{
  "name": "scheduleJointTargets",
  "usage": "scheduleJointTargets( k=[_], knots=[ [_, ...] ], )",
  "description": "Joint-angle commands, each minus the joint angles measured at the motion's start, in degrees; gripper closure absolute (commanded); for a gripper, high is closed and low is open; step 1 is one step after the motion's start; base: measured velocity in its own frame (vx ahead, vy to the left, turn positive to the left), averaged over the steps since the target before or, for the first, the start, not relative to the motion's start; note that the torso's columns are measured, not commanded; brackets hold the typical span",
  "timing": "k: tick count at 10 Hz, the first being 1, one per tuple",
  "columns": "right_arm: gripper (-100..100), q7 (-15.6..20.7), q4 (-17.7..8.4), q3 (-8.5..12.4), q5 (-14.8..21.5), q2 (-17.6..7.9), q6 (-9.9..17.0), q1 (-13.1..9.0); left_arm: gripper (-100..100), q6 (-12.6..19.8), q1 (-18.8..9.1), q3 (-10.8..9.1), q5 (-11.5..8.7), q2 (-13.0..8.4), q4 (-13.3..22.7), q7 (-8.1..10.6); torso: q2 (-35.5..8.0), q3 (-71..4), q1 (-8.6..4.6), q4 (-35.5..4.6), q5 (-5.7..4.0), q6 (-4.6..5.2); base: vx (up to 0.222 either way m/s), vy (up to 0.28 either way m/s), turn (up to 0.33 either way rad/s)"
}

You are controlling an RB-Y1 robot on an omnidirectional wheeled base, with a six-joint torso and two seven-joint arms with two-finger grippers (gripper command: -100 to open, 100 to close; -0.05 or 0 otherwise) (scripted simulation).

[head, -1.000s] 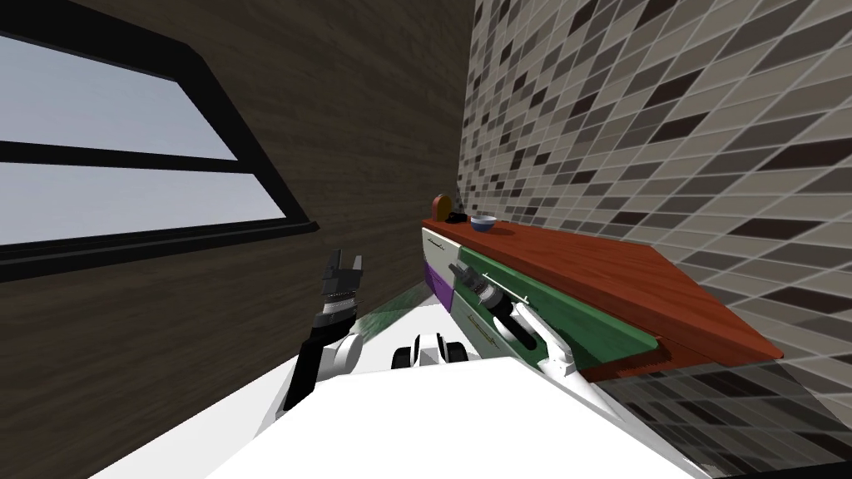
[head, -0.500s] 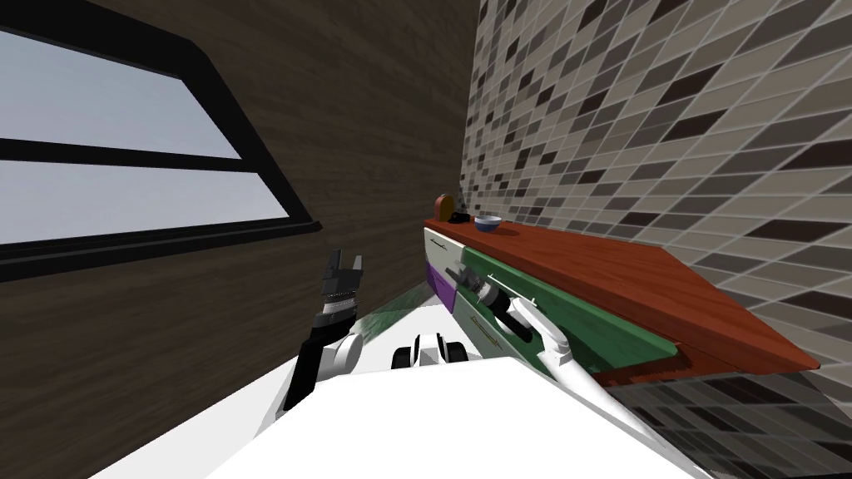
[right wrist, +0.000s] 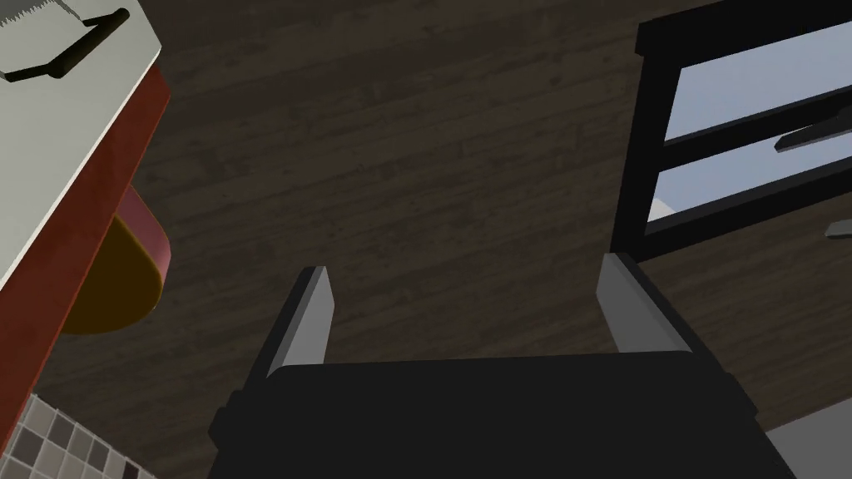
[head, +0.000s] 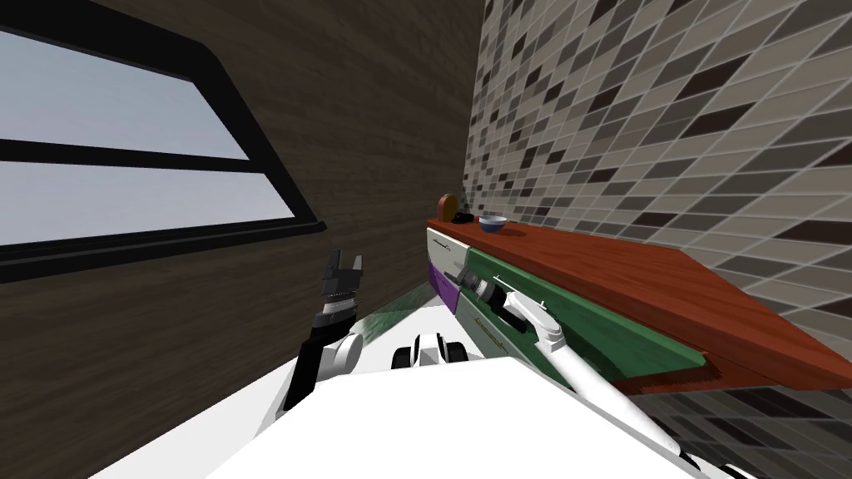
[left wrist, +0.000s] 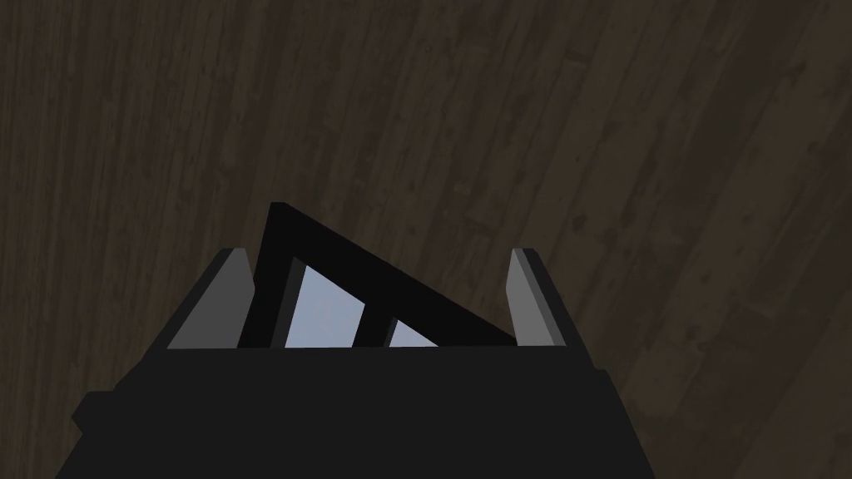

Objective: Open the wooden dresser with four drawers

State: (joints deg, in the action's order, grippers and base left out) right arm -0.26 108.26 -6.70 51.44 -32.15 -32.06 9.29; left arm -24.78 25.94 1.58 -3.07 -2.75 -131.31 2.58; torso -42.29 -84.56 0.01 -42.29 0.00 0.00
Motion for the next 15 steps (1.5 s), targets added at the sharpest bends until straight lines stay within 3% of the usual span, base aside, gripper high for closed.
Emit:
scheduleJointTargets(
  k=[1, 4, 7, 8, 11, 12, 13, 14, 15],
  knots=[
    [-100, 0.1, -2.2, -0.8, 4.6, -2.5, 0.7, -2.3, 0, 0.0, 0.0, 0.00, 0.0, 0.0, 0.0, 0.00, 0.0, 0.0, -0.05, 0.0, -0.01, 0.01, 0.011, 0.034, 0.046],
    [-100, 0.2, -4.0, -1.3, 9.5, -4.2, 0.9, -4.0, 0, 0.0, 0.0, 0.00, 0.0, 0.0, 0.0, 0.00, 0.0, 0.0, 0.02, 0.0, 0.01, -0.01, 0.016, 0.041, 0.031],
    [-100, 0.3, -7.9, -2.5, 14.7, -7.6, 1.5, -7.4, 0, 0.0, 0.0, 0.00, 0.0, 0.0, 0.0, 0.00, 0.0, 0.0, -0.03, 0.0, -0.01, 0.01, 0.019, 0.039, 0.054],
    [-100, 0.3, -7.9, -2.5, 16.5, -7.6, 1.5, -7.4, 0, 0.0, 0.0, 0.00, 0.0, 0.0, 0.0, 0.00, 0.0, 0.0, -0.04, 0.0, -0.01, -0.01, 0.014, 0.028, 0.034],
    [-100, 0.3, -12.0, -3.8, 21.5, -10.8, 2.1, -10.9, 0, 0.0, 0.0, 0.00, 0.0, 0.0, 0.0, 0.00, 0.0, 0.0, -0.01, 0.0, 0.00, 0.01, 0.016, 0.034, 0.051],
    [-100, 0.3, -12.0, -3.8, 22.7, -10.8, 2.1, -10.9, 0, 0.0, 0.0, 0.00, 0.0, 0.0, 0.0, 0.00, 0.0, 0.0, -0.01, 0.0, 0.00, -0.01, 0.019, 0.030, 0.048],
    [-100, 0.3, -14.0, -4.5, 25.0, -12.4, 2.3, -12.6, 0, 0.0, 0.0, 0.00, 0.0, 0.0, 0.0, 0.00, 0.0, 0.0, -0.02, 0.0, -0.01, 0.01, 0.027, 0.038, 0.083],
    [-100, 0.3, -14.0, -4.5, 25.6, -12.4, 2.3, -12.6, 0, 0.0, 0.0, 0.00, 0.0, 0.0, 0.0, 0.00, 0.0, 0.0, 0.01, 0.0, 0.00, -0.01, 0.022, 0.034, 0.043],
    [-100, 0.3, -16.0, -5.1, 28.1, -13.9, 2.6, -14.3, 0, 0.0, 0.0, 0.00, 0.0, 0.0, 0.0, 0.00, 0.0, 0.0, -0.02, 0.0, 0.00, 0.02, 0.017, 0.037, 0.071]
  ],
)
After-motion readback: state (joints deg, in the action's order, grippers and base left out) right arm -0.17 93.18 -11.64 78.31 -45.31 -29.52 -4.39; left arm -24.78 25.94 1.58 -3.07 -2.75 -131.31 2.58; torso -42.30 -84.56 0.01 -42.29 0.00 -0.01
